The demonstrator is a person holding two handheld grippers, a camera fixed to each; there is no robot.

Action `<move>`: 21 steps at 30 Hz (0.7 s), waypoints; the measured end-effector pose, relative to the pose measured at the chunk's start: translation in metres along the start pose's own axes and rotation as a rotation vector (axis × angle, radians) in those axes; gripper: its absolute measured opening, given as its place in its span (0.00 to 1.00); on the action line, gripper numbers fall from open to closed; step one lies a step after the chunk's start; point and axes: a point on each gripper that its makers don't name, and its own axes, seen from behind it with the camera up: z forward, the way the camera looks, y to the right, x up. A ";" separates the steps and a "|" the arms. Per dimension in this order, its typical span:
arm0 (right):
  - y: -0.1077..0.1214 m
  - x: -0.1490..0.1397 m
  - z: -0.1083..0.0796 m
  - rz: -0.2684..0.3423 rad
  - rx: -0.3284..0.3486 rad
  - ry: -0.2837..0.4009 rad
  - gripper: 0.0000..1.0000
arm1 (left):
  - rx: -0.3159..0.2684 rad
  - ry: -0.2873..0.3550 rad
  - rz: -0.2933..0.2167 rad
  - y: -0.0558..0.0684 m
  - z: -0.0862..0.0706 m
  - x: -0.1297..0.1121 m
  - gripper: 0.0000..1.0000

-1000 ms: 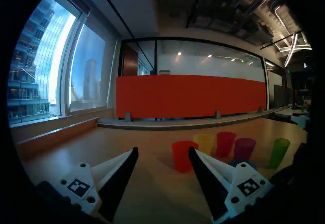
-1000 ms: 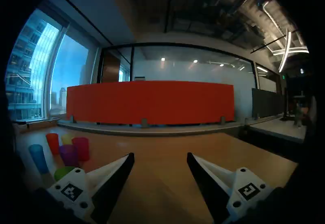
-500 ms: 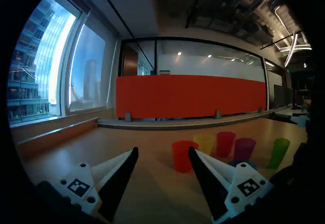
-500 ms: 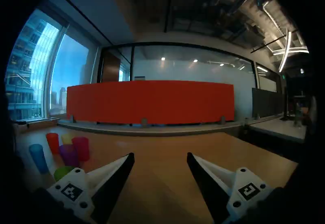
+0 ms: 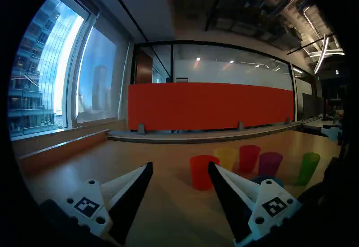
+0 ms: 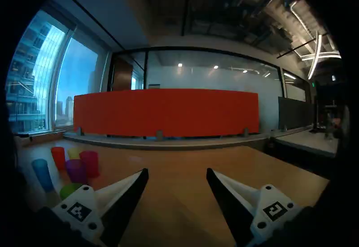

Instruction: Pour water

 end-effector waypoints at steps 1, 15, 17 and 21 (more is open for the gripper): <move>0.000 0.000 0.000 0.000 0.000 0.000 1.00 | 0.000 0.000 0.000 0.000 0.000 0.000 0.91; -0.001 0.001 0.001 0.000 0.000 0.000 1.00 | 0.000 0.000 0.000 0.000 0.000 0.000 0.91; -0.001 0.001 0.001 0.000 0.000 0.000 1.00 | 0.000 0.000 0.000 0.000 0.000 0.000 0.91; 0.000 0.001 0.001 -0.001 0.000 0.000 1.00 | 0.000 0.000 0.000 0.000 0.000 0.000 0.91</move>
